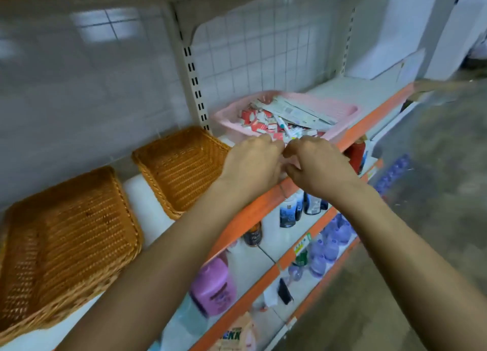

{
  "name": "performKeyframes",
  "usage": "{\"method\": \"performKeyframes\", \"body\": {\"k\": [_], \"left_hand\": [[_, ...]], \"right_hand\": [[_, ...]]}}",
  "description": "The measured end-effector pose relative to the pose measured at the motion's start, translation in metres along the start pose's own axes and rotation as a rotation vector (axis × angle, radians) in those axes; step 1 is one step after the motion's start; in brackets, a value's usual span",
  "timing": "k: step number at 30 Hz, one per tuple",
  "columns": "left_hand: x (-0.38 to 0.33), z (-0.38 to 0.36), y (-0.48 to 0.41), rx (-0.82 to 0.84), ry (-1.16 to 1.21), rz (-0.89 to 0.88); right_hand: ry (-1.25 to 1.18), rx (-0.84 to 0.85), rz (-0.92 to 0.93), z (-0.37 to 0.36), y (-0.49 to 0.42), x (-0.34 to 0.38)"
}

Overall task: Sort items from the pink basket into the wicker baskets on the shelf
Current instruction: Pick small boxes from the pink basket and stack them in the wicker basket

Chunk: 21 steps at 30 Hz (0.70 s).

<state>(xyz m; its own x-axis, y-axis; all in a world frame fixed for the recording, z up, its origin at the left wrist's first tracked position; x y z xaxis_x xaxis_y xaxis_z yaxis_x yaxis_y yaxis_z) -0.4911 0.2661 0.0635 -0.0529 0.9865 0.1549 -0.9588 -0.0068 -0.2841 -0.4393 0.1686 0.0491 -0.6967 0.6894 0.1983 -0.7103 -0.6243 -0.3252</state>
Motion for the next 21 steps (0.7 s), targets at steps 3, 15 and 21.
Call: {"method": "performKeyframes", "body": {"k": [3, 15, 21], "left_hand": [[-0.005, -0.009, -0.029, 0.020, 0.002, -0.027], [0.032, -0.074, -0.149, 0.205, 0.100, -0.030], [0.047, -0.099, -0.173, 0.429, 0.121, -0.020]], "right_hand": [[0.034, -0.002, -0.039, 0.002, -0.014, -0.024], [0.100, 0.308, -0.192, -0.025, -0.109, -0.087], [0.186, 0.500, -0.108, -0.036, -0.135, -0.087]]}}
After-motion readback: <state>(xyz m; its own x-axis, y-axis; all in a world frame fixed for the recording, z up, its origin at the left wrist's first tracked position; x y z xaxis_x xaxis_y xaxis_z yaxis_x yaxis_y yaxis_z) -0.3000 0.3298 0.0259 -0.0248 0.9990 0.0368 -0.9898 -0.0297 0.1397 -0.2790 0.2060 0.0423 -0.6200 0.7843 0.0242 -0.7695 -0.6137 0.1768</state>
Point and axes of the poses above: each hand's wrist, its own y-axis away from the middle knuckle, its own z-axis out of the back of the hand, x = y × z, the point moved 3 cm from there along -y, towards the middle knuckle
